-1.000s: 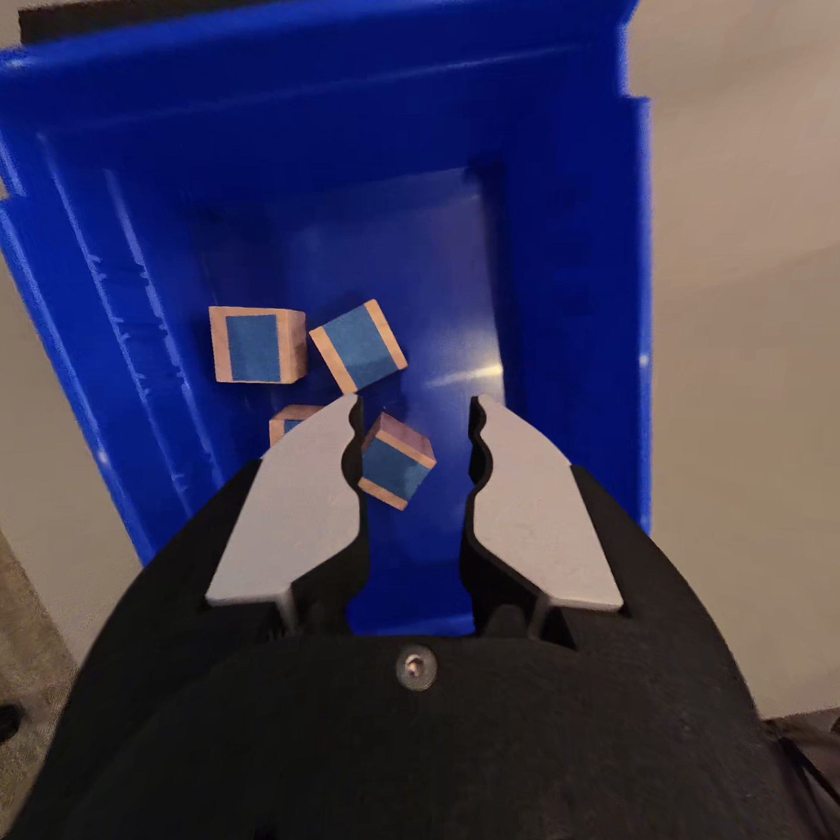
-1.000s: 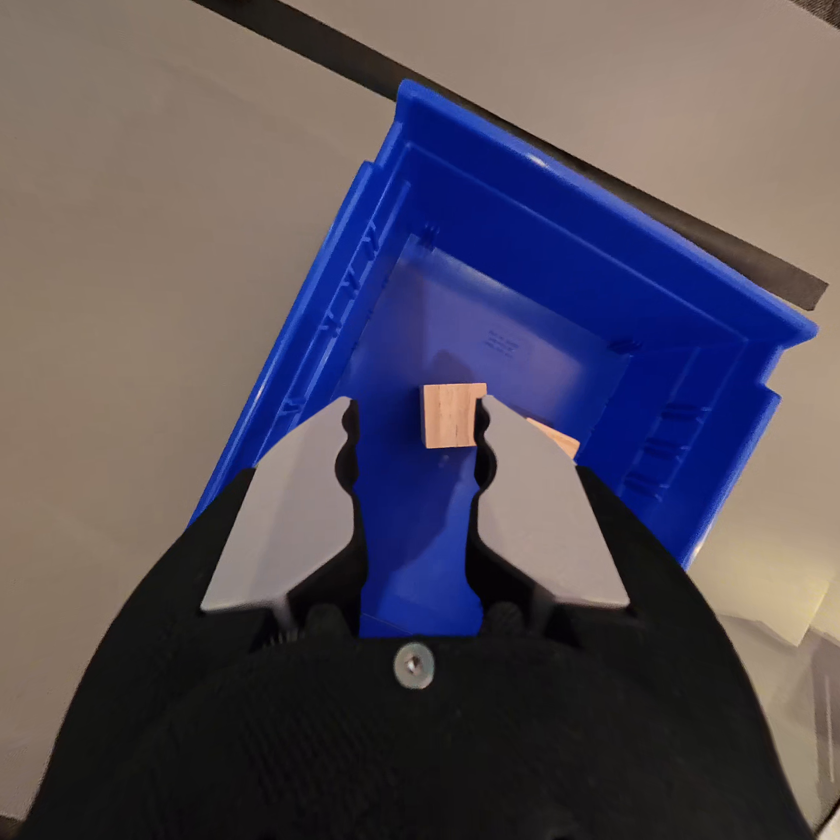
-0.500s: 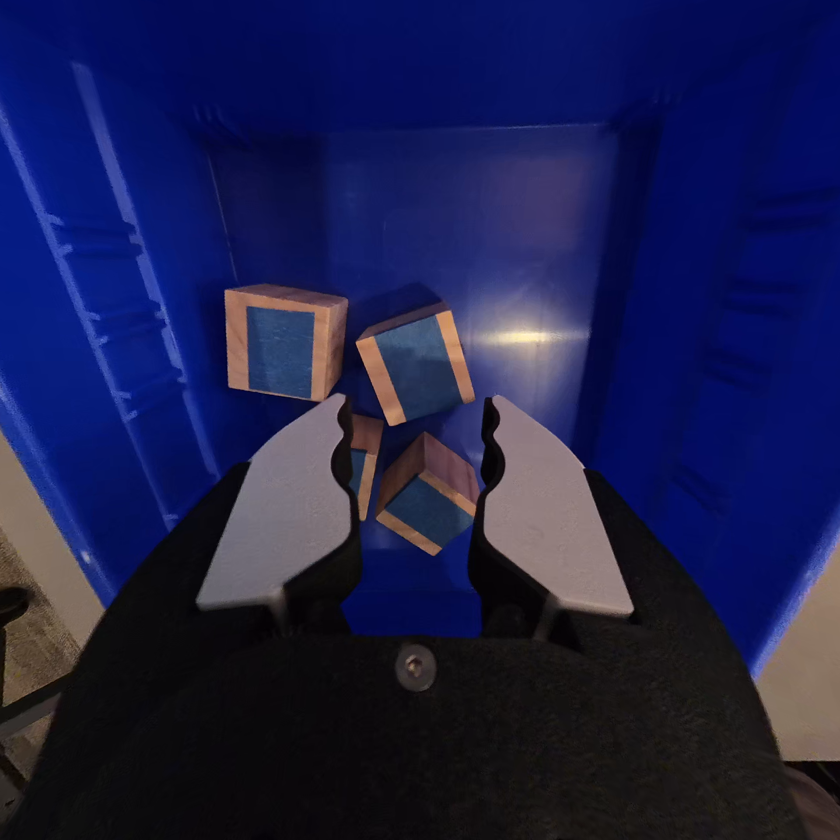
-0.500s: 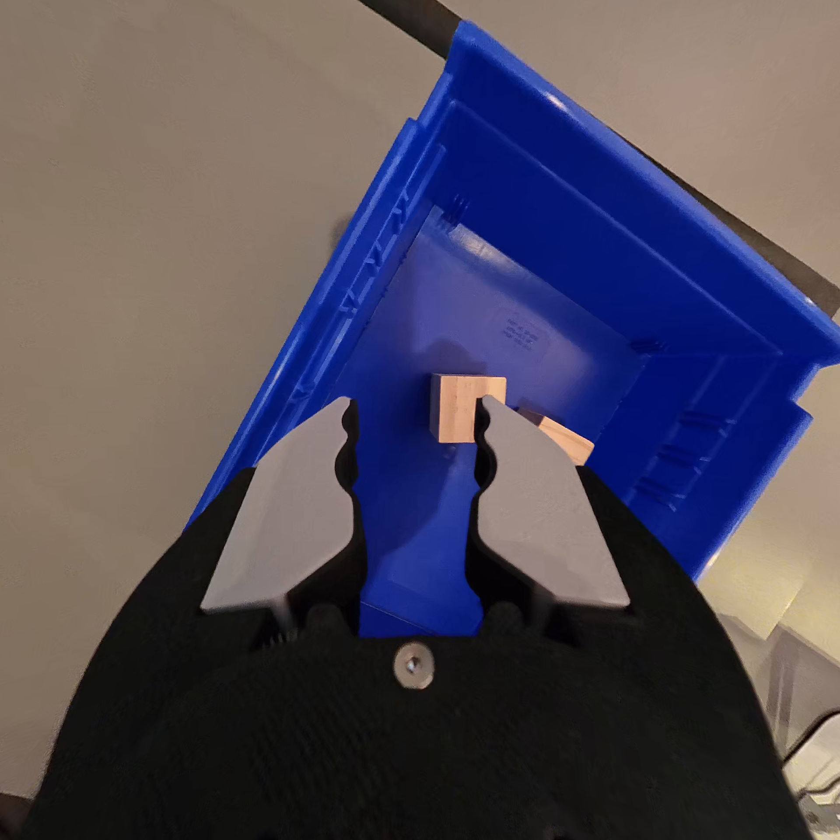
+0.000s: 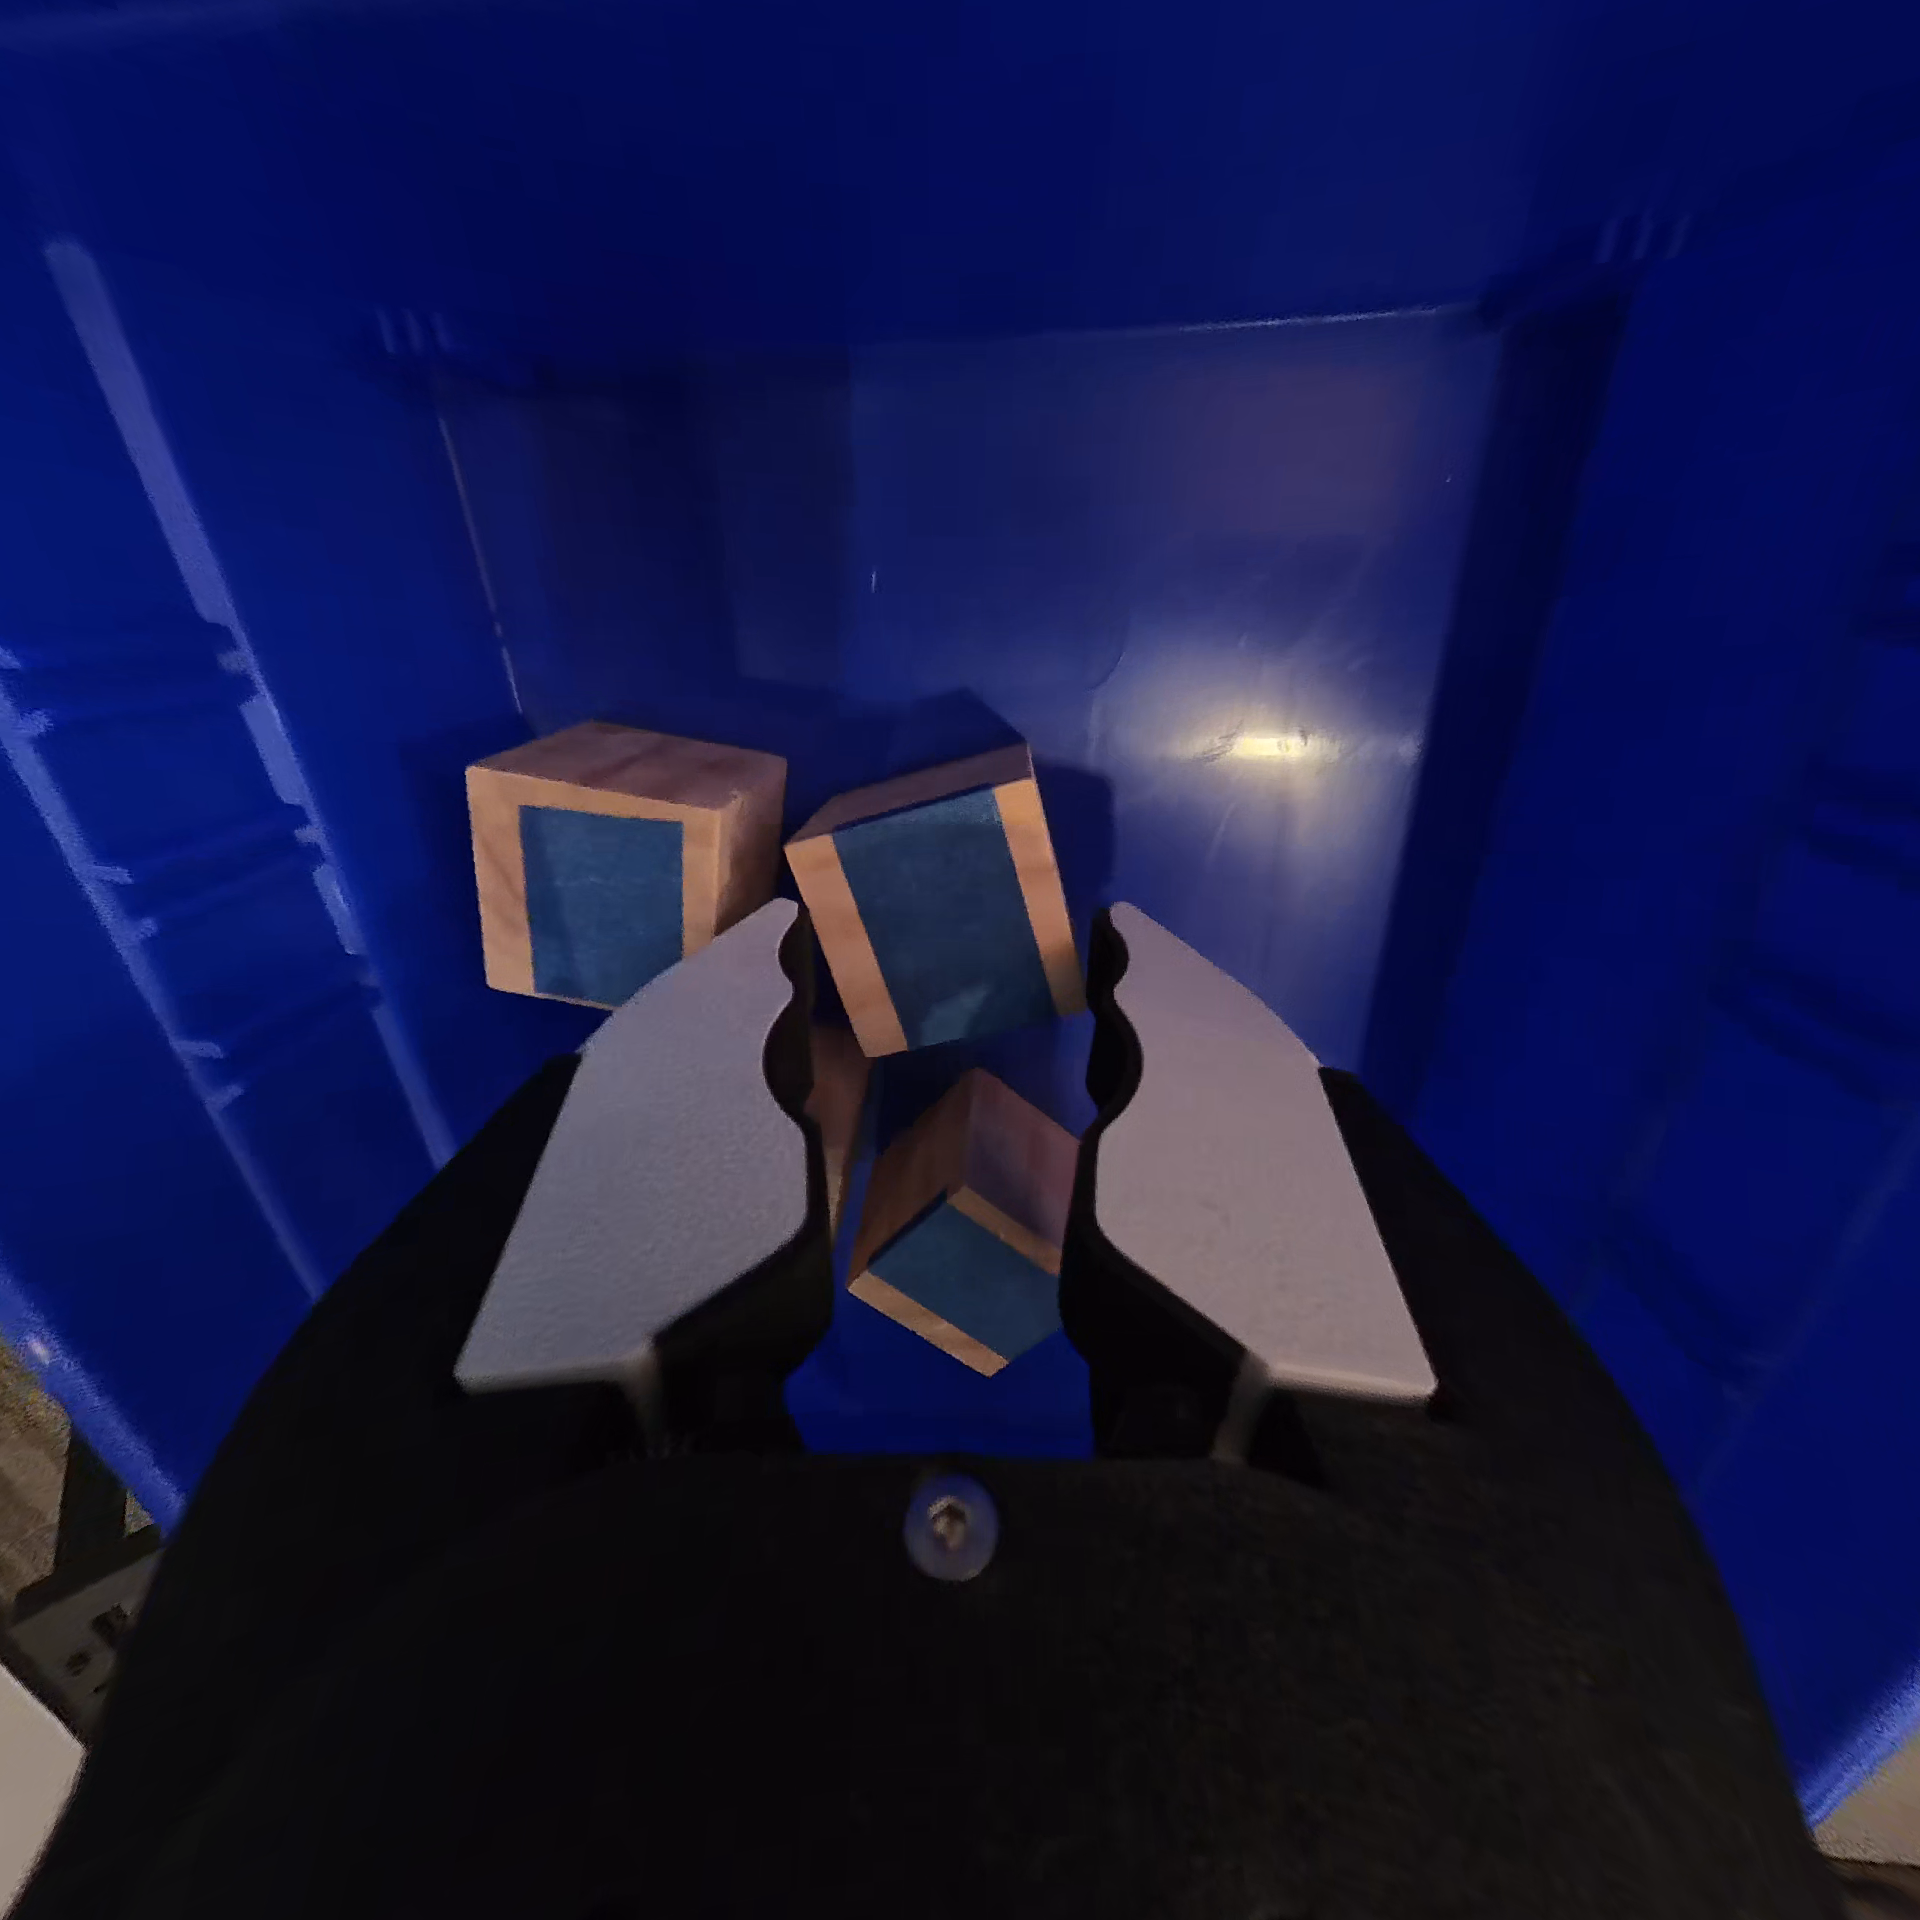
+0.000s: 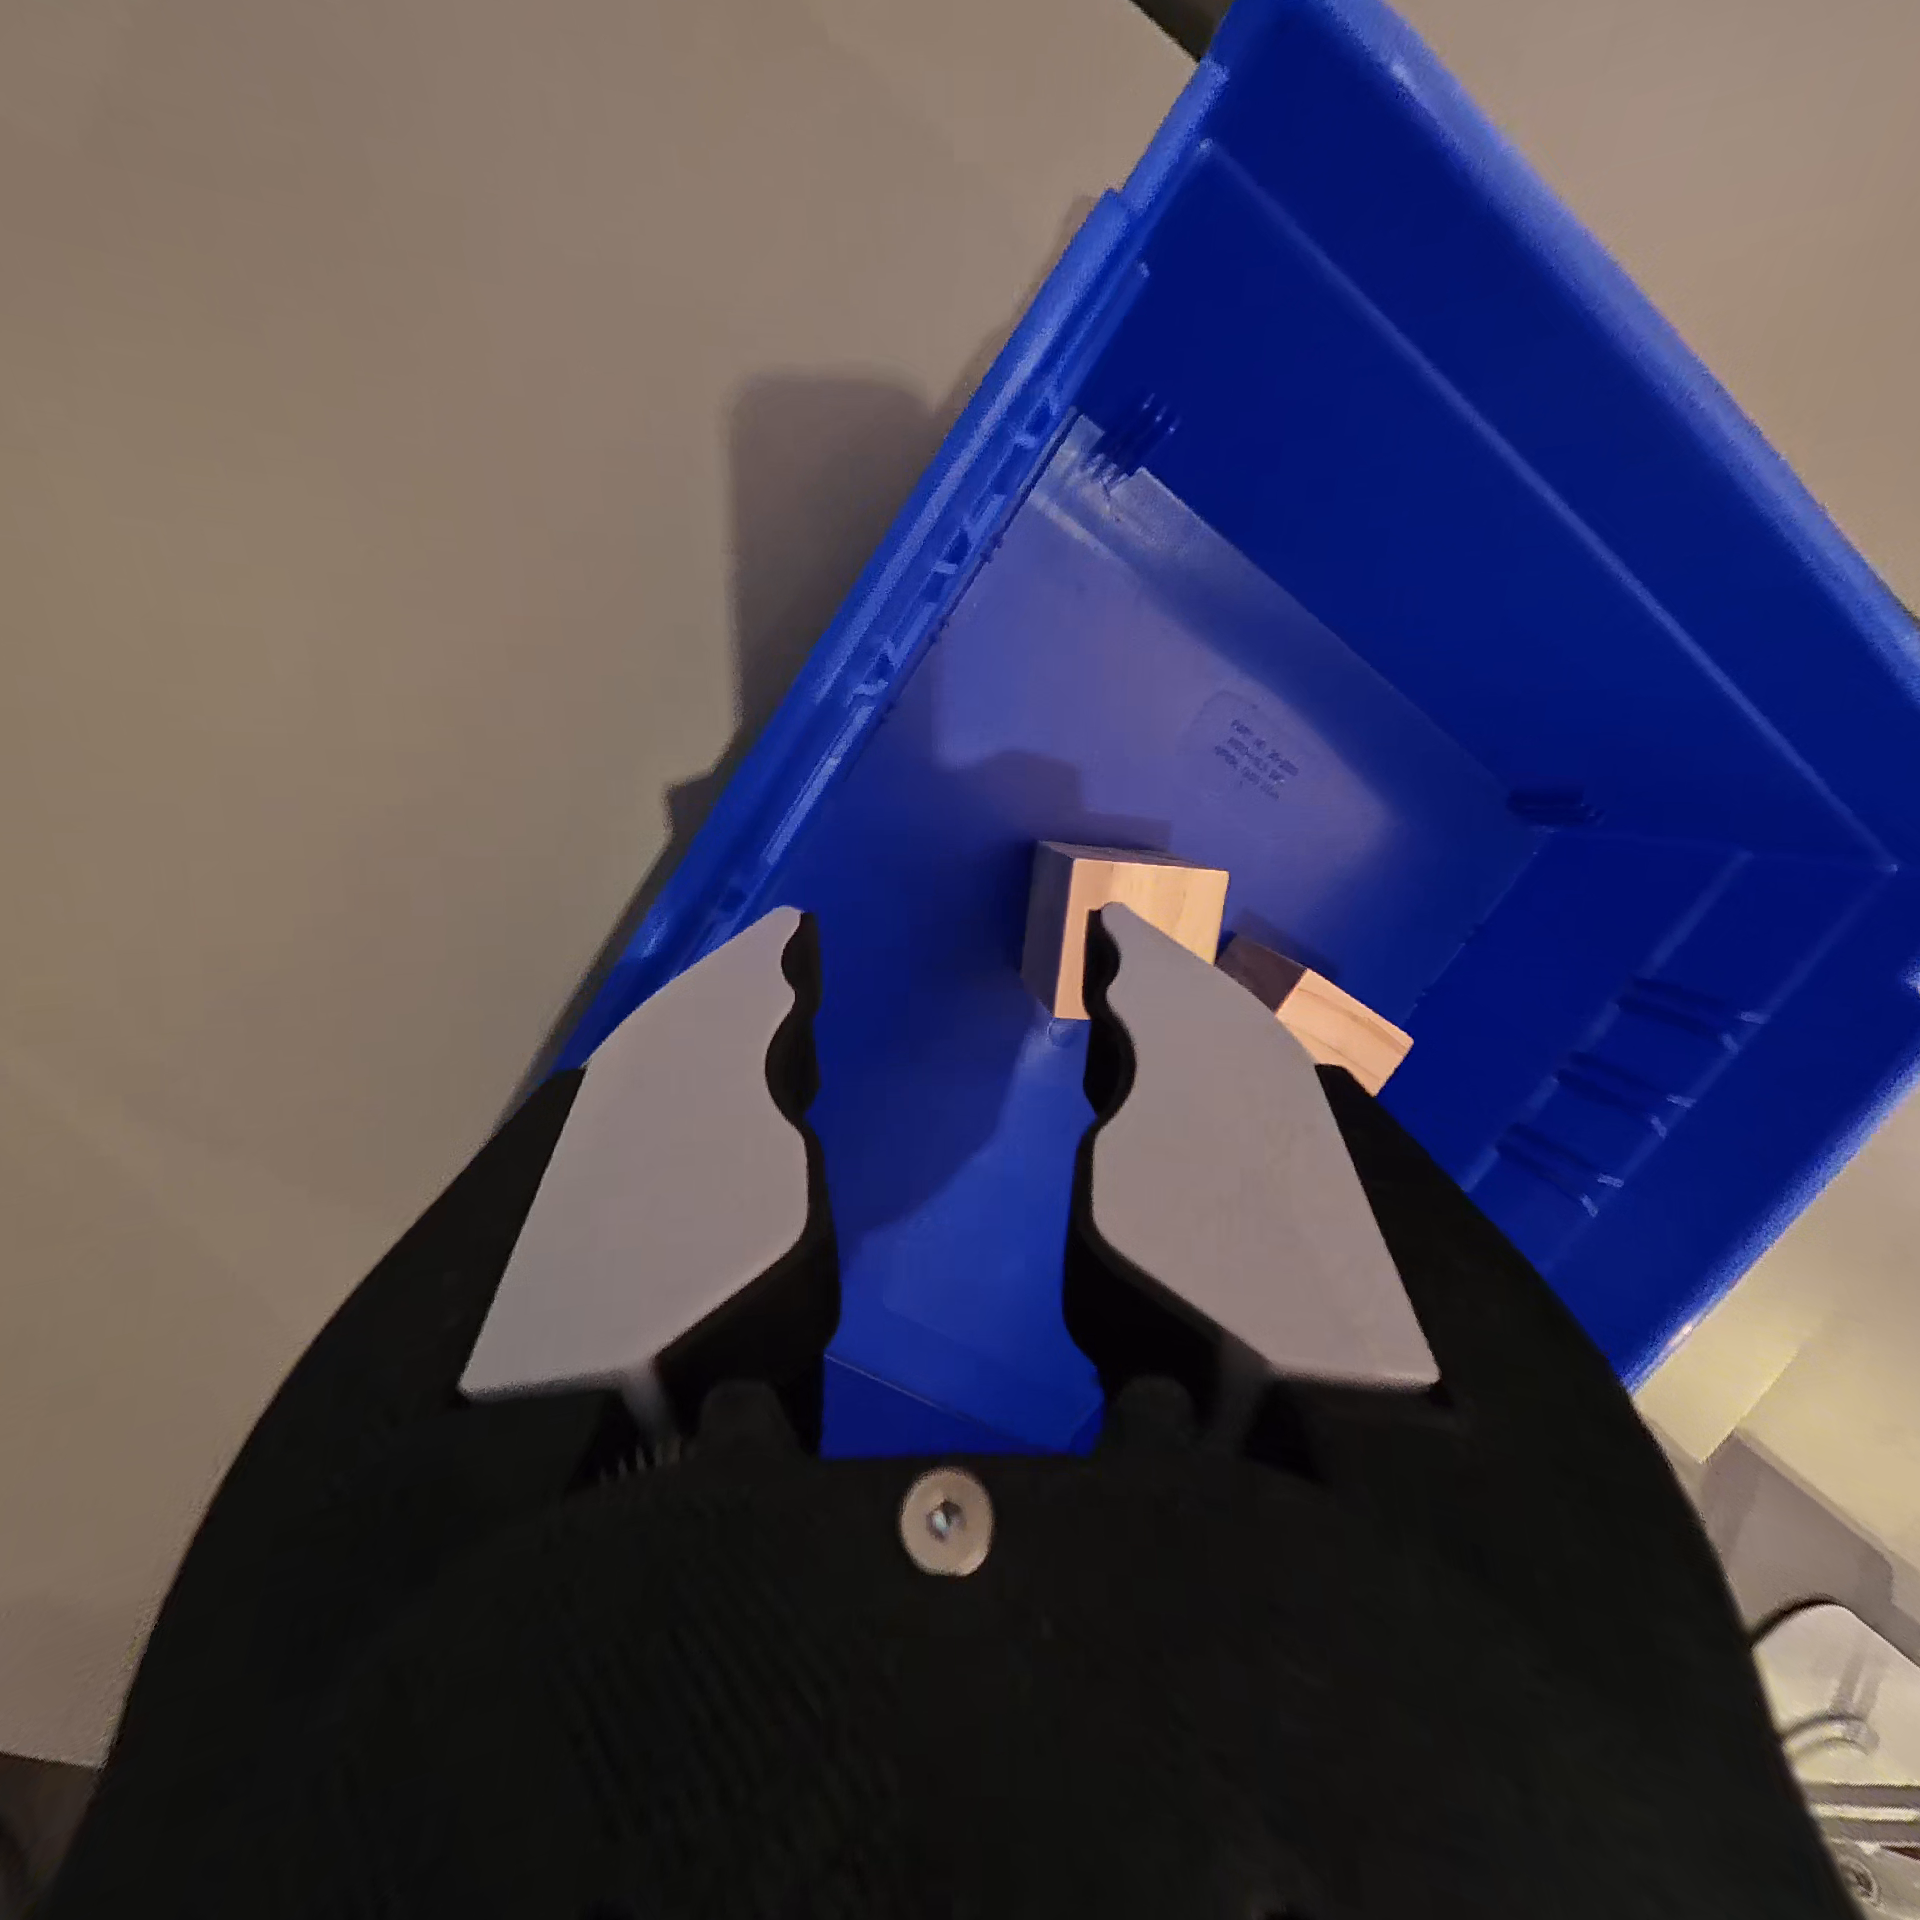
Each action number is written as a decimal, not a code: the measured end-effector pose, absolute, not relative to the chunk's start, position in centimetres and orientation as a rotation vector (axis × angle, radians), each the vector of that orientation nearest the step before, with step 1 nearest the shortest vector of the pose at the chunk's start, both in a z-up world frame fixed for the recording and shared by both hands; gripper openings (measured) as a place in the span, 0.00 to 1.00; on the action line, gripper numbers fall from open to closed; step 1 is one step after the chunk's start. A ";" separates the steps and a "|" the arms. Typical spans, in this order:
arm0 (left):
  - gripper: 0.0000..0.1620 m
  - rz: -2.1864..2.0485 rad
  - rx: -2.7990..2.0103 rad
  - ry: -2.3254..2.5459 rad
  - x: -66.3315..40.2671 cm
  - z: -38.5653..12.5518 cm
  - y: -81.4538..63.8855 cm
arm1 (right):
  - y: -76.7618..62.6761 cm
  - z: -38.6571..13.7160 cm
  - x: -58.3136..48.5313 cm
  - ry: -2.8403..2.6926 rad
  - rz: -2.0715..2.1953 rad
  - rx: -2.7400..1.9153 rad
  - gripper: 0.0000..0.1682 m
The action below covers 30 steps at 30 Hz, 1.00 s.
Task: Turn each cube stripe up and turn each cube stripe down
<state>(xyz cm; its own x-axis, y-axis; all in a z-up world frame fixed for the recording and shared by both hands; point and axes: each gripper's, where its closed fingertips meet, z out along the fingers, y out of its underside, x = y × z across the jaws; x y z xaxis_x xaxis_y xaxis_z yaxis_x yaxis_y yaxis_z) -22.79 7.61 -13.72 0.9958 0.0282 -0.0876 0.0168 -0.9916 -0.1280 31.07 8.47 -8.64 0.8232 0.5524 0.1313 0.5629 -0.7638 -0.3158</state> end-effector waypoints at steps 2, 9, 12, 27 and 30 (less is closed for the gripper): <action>0.31 0.147 -3.007 0.000 -22.7 -13.5 7.7 | 8.4 -8.8 31.0 -0.858 -0.055 -2.665 0.30; 0.30 0.097 -2.922 0.104 -21.6 -10.5 7.4 | 8.6 -7.9 30.9 -0.841 -0.073 -2.629 0.30; 0.30 -0.053 -2.841 0.151 -20.1 -8.0 6.9 | 8.9 -6.8 30.6 -0.825 -0.092 -2.577 0.30; 0.30 -1.056 -2.219 0.877 -1.4 4.3 0.3 | 1.5 5.9 6.4 -0.997 0.396 -1.313 0.49; 0.30 -1.191 -2.225 0.974 1.5 3.4 -0.7 | -0.4 5.5 4.5 -0.968 0.423 -1.213 0.50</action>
